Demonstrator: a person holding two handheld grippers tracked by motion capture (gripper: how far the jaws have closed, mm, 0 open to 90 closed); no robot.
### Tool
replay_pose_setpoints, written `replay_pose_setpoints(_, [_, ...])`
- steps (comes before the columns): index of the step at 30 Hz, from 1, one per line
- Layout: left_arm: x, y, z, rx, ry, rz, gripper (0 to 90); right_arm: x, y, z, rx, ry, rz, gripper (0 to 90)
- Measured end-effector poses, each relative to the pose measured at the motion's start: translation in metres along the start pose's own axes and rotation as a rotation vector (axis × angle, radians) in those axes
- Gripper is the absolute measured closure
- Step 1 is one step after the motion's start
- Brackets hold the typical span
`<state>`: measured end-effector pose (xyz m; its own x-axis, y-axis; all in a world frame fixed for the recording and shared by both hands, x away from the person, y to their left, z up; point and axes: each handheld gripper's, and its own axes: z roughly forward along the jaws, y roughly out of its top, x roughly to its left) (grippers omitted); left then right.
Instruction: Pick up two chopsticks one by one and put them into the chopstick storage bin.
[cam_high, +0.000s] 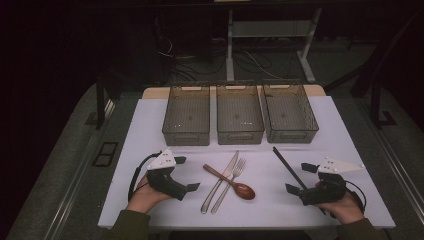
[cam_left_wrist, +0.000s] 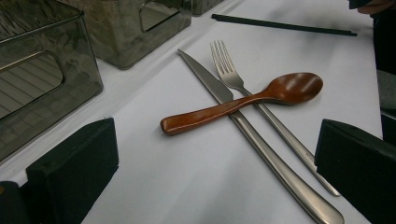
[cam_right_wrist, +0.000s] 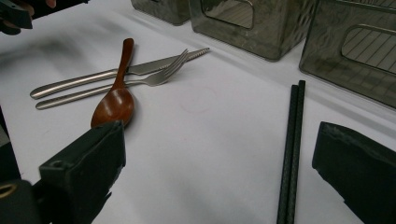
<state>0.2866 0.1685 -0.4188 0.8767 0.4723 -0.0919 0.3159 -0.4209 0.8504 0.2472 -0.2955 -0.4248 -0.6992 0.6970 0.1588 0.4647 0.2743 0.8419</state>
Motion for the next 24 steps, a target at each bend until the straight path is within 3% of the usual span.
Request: replay_pose_setpoints(24, [-0.0030, -0.0019, -0.0019, 0.003, -0.001, 0.009, 0.0, -0.0075, 0.0098, -0.0040, 0.028, -0.035, 0.016, 3.0])
